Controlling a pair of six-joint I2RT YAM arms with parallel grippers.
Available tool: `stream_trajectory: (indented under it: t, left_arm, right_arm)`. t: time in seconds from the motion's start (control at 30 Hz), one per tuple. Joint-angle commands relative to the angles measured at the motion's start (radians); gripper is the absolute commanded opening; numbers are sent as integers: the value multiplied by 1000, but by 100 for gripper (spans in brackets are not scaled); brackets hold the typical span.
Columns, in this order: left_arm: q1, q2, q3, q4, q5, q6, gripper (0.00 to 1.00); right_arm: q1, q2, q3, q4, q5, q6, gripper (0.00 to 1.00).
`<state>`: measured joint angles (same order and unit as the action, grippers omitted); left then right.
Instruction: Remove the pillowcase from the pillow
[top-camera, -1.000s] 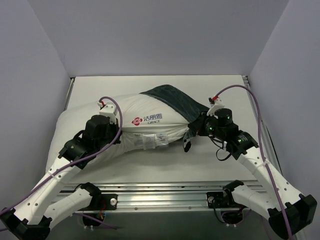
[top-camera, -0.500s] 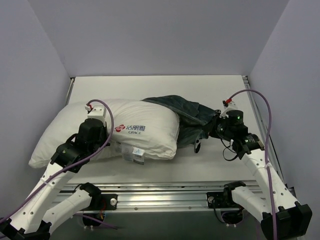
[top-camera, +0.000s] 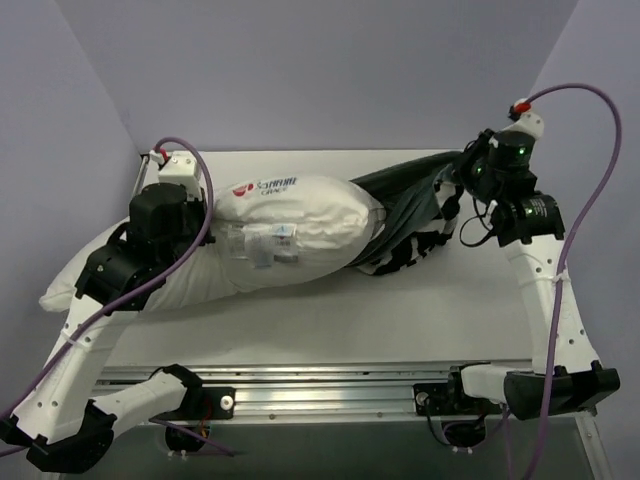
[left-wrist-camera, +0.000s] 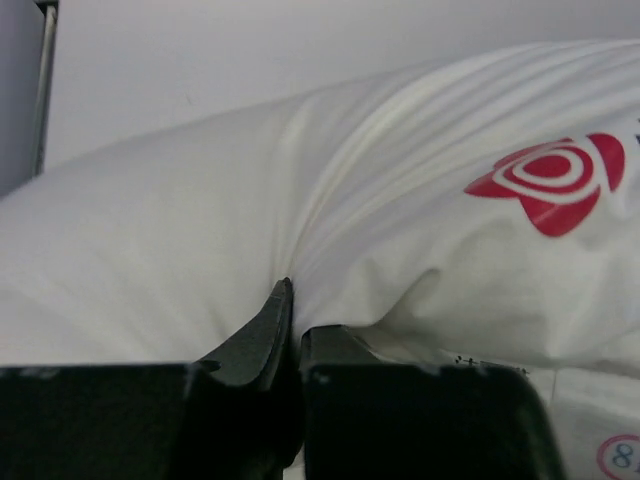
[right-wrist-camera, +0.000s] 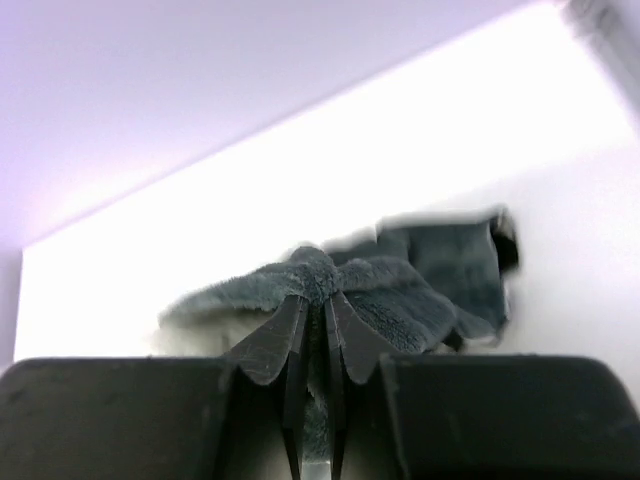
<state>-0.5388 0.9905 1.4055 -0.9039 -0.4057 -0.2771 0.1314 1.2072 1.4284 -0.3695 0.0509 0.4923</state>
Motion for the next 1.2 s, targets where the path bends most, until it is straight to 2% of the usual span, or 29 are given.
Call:
stream_trajectory:
  t: [0.0,0.1,0.13,0.17,0.27,0.37,0.57,0.7,0.77,0.87,0.9,1.03,1.07,1.1,1.13,1.17]
  left_arm:
    - [19,60,288,221,-166,102,2]
    - [20,130,407,291,-232,193,2]
    - [20,148,447,307,-245,216,2]
    - [22,163,466,322,-275,254,2]
    - [30,226,521,356,-321,321,2]
    - [46,281,544,405,-350,380,2]
    - [76,392,537,447,-389,424,2]
    - [76,416,384,461,-371,405,2]
    - [76,418,322,435,-349,345,3]
    - [76,412,213,375,-273,223,22]
    - [76,407,187,358,-254,195,39]
    - [76,337,80,300,-183,73,71]
    - [76,288,44,281,-167,40,75]
    - [76,263,30,274,-162,27,78]
    - [76,235,18,266,-157,18,87]
    - [76,184,7,245,-156,7,89]
  right_arm:
    - [-58,119,232,47,182,-24,0]
    - [-110,263,479,15,184,-47,0]
    - [-127,296,612,1,178,-54,0]
    - [-151,357,674,-25,169,-66,0]
    - [-193,408,806,3,118,-83,0]
    - [-203,402,794,91,52,-83,0]
    - [-202,382,738,217,-219,-54,0]
    - [-178,328,580,322,-390,-20,0]
    - [-153,289,514,363,-449,1,0]
    - [-43,230,373,425,-489,11,0]
    - [-8,216,338,423,-493,14,0]
    - [190,102,54,470,-444,86,0]
    - [292,44,-85,481,-409,98,0]
    - [347,19,-144,483,-334,109,0]
    - [402,2,-198,463,-306,111,0]
    - [504,-18,-286,448,-290,114,0]
